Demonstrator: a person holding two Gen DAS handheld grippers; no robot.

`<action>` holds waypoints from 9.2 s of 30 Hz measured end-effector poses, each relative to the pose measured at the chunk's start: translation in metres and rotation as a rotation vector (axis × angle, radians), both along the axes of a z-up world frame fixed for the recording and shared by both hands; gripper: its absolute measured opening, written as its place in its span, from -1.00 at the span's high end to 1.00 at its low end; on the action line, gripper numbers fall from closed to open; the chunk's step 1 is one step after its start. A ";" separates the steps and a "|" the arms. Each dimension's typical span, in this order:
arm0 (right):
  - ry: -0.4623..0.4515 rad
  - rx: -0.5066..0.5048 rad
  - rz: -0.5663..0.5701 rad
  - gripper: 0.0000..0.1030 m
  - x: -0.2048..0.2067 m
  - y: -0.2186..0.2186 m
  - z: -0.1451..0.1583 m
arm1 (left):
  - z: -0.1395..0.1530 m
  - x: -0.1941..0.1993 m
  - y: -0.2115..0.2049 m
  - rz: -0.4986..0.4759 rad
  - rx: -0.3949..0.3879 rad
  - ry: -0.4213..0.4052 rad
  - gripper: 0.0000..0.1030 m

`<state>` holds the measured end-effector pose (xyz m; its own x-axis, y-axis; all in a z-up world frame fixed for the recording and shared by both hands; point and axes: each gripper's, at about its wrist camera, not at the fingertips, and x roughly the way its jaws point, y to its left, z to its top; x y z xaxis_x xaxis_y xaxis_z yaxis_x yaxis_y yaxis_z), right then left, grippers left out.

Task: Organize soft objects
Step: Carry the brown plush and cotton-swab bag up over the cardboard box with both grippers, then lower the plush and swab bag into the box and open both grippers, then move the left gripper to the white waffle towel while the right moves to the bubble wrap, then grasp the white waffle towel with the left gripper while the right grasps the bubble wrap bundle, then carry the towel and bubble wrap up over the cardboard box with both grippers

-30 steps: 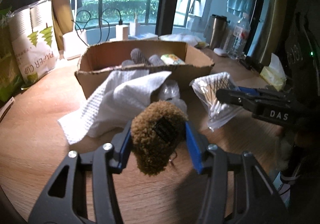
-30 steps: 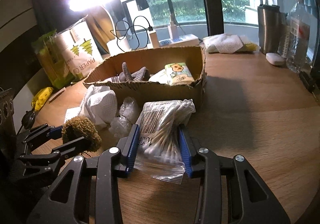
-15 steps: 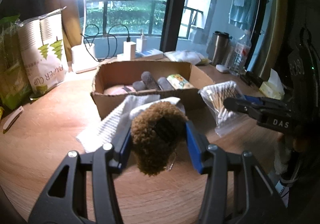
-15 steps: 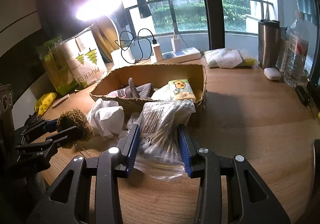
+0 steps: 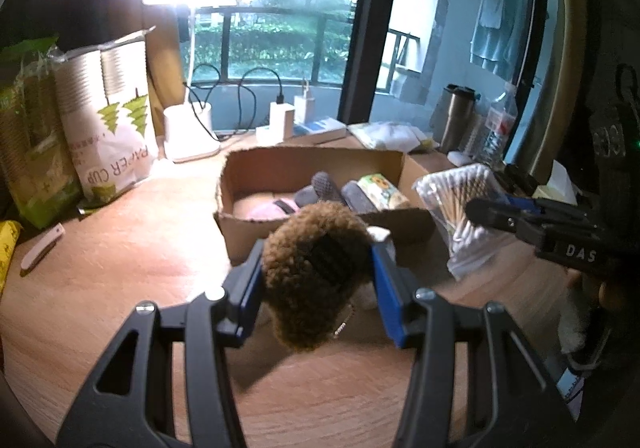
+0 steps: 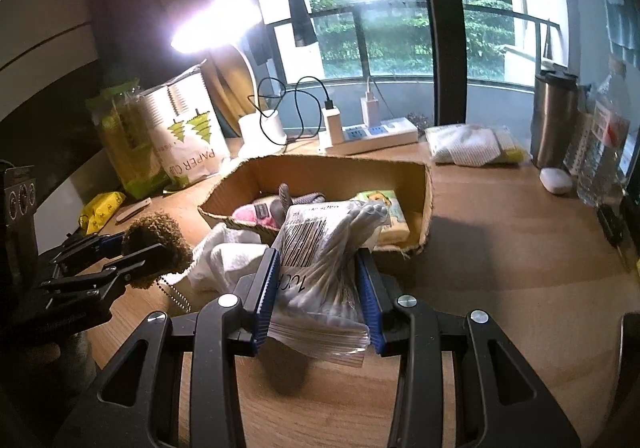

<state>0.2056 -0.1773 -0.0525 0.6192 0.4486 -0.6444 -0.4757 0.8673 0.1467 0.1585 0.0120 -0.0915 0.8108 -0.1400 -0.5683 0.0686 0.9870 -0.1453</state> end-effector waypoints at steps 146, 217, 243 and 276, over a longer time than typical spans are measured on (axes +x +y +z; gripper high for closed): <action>0.198 -0.051 0.051 -0.09 0.031 0.050 -0.081 | -0.047 0.031 0.019 0.033 -0.013 0.104 -0.55; 0.058 -0.007 -0.043 0.32 0.010 -0.034 -0.027 | 0.005 0.025 -0.022 -0.103 -0.043 0.029 0.66; 0.018 0.094 -0.141 0.32 0.037 -0.108 -0.016 | 0.034 0.082 -0.077 -0.150 0.040 -0.060 0.66; 0.059 0.108 -0.205 0.32 0.078 -0.130 -0.034 | -0.053 0.172 -0.122 -0.287 0.055 0.228 0.50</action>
<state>0.2833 -0.3069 -0.0867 0.6669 0.3858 -0.6375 -0.2793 0.9226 0.2661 0.3306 -0.1103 -0.1448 0.5948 -0.3078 -0.7426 0.3156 0.9390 -0.1364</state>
